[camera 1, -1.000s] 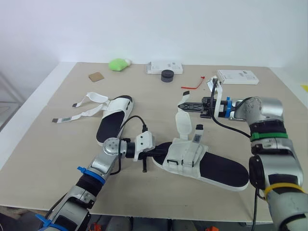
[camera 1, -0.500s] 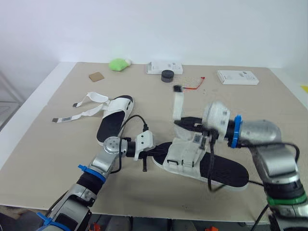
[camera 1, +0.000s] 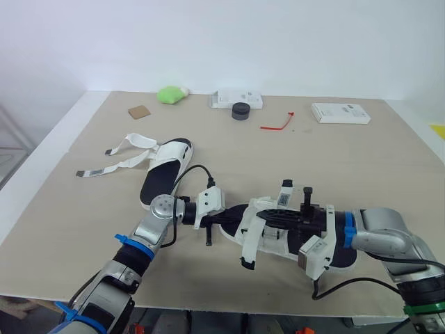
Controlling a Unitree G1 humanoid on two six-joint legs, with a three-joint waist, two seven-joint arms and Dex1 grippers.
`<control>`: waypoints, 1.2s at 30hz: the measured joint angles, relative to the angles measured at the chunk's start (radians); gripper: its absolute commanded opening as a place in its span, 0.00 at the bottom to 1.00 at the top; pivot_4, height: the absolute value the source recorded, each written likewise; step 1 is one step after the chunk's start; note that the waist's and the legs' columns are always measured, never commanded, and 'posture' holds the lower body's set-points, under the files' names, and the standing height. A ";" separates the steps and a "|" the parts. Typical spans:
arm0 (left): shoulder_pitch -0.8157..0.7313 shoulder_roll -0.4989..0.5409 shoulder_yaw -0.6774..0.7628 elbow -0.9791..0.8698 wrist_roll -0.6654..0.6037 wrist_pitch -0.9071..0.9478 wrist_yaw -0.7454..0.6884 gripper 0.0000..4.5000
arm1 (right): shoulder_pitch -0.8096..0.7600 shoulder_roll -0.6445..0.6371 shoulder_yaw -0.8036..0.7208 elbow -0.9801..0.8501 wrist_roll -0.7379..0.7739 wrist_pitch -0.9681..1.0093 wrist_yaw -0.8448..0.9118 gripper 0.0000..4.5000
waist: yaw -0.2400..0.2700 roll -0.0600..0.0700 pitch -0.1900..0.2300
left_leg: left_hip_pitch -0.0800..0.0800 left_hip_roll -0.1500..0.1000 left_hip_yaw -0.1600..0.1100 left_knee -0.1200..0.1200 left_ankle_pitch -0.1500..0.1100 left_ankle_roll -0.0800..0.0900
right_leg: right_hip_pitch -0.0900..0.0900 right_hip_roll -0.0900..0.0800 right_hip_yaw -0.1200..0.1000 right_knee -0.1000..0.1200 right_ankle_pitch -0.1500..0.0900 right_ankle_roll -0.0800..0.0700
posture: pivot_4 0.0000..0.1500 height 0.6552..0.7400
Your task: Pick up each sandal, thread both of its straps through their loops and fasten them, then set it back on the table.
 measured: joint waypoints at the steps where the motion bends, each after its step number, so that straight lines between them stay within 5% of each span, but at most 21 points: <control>1: -0.001 -0.002 0.000 0.002 0.000 0.000 -0.001 0.00 | 0.007 -0.001 0.015 -0.002 -0.002 0.015 0.000 0.24 | 0.001 0.000 0.000 | 0.000 0.000 0.000 0.000 0.000 0.000 | 0.000 0.000 0.000 0.000 0.000 0.000 | 1.00 1.00; 5: -0.003 -0.008 0.000 0.010 0.000 -0.001 -0.002 0.00 | 0.019 -0.030 0.021 -0.025 0.013 0.050 -0.012 0.64 | 0.003 -0.001 0.000 | 0.001 -0.001 0.000 0.000 0.000 0.000 | 0.002 -0.001 0.000 0.000 0.000 0.000 | 1.00 1.00; 11: -0.003 -0.011 -0.001 0.012 0.000 -0.001 -0.002 0.00 | 0.014 -0.148 0.022 -0.012 0.053 -0.002 -0.017 0.64 | 0.007 -0.002 0.000 | 0.002 -0.001 0.001 0.000 0.000 0.000 | 0.003 -0.002 0.000 0.000 0.000 0.000 | 1.00 1.00; 15: -0.004 -0.011 0.001 0.015 0.000 -0.001 0.000 0.00 | -0.048 -0.294 0.012 0.013 0.208 0.154 0.085 0.64 | 0.006 0.001 0.002 | 0.003 0.000 0.004 0.000 0.000 0.000 | 0.002 -0.004 0.000 0.000 0.000 0.000 | 1.00 1.00; 18: -0.004 -0.011 0.001 0.015 0.000 -0.001 0.000 0.00 | -0.081 -0.388 -0.055 -0.011 0.453 0.495 0.174 0.64 | 0.007 0.001 0.002 | 0.003 0.001 0.004 0.000 0.000 0.000 | 0.003 -0.004 -0.001 0.000 0.000 0.000 | 1.00 1.00; 23: -0.005 -0.019 0.000 0.015 0.000 -0.004 -0.013 0.00 | -0.044 -0.669 -0.257 -0.222 1.312 1.448 0.217 0.64 | 0.014 0.004 0.002 | 0.003 0.002 0.003 -0.003 0.000 0.000 | 0.003 -0.007 -0.001 0.000 0.000 -0.001 | 1.00 1.00; 26: -0.005 -0.020 -0.002 0.021 0.000 -0.004 -0.015 0.00 | 0.039 -0.765 -0.364 -0.334 1.658 1.799 0.241 0.64 | 0.017 -0.005 -0.002 | 0.004 0.003 0.003 -0.006 -0.001 0.000 | 0.002 -0.013 -0.002 -0.001 -0.001 -0.001 | 1.00 1.00; 30: -0.018 -0.029 -0.002 0.036 0.000 -0.004 -0.010 0.00 | 0.143 -0.710 -0.355 -0.516 1.908 1.942 0.074 0.64 | 0.017 -0.007 0.000 | -0.001 0.000 0.007 -0.005 -0.001 -0.001 | -0.004 -0.019 -0.006 -0.006 -0.001 0.000 | 1.00 1.00; 36: -0.023 -0.028 0.000 0.044 0.001 -0.004 -0.004 0.00 | 0.114 -0.566 -0.114 -0.576 1.982 1.932 -0.378 0.64 | 0.011 -0.004 0.001 | -0.002 0.001 0.012 -0.003 -0.001 0.000 | -0.004 -0.031 -0.022 -0.019 -0.001 0.000 | 1.00 1.00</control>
